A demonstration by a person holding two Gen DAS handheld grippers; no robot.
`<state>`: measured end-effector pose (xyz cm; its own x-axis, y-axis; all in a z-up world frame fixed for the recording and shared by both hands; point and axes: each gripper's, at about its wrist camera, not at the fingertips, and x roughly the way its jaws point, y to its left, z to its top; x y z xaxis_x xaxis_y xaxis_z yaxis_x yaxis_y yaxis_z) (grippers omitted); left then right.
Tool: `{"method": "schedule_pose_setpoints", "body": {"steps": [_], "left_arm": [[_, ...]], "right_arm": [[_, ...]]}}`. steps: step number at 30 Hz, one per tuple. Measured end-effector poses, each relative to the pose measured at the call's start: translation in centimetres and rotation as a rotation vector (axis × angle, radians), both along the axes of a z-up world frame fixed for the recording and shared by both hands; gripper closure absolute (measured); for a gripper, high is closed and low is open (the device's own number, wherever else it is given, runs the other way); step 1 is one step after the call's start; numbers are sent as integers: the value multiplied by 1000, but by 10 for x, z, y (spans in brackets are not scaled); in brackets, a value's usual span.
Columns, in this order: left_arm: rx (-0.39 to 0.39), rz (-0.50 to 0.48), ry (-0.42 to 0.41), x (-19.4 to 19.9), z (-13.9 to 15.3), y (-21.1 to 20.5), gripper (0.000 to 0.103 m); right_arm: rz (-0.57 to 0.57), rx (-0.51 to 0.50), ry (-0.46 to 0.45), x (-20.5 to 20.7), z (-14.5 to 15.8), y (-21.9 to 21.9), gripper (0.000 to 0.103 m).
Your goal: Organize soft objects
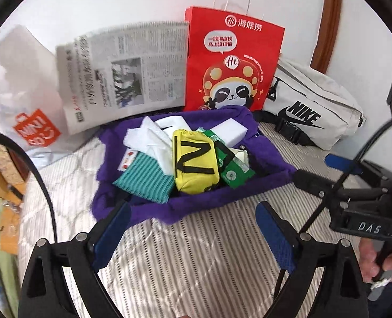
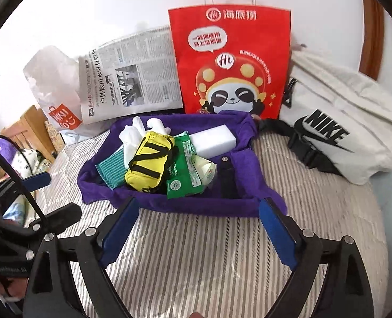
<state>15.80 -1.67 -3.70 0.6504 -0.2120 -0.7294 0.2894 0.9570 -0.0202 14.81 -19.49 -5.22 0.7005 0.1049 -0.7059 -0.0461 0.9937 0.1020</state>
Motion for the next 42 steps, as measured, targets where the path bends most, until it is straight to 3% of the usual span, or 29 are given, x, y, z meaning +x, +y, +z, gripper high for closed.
{"method": "schedule_pose_setpoints", "body": {"steps": [6, 16, 20, 27, 32, 42], "left_arm": [[-59, 74, -18, -30, 4, 13, 6], [-126, 207, -39, -97, -4, 40, 6], [-83, 201, -46, -117, 0, 36, 6], [-74, 230, -82, -142, 12, 32, 6], [20, 272, -93, -148, 12, 25, 6], [8, 263, -89, -156, 15, 27, 6]], "right_arm": [[-41, -111, -3, -27, 11, 19, 11], [-46, -78, -34, -99, 12, 19, 8], [-81, -95, -34, -115, 13, 17, 8], [-75, -98, -45, -132, 16, 13, 8], [-99, -90, -47, -140, 18, 4, 8], [-117, -85, -41, -145, 18, -4, 8]]}}
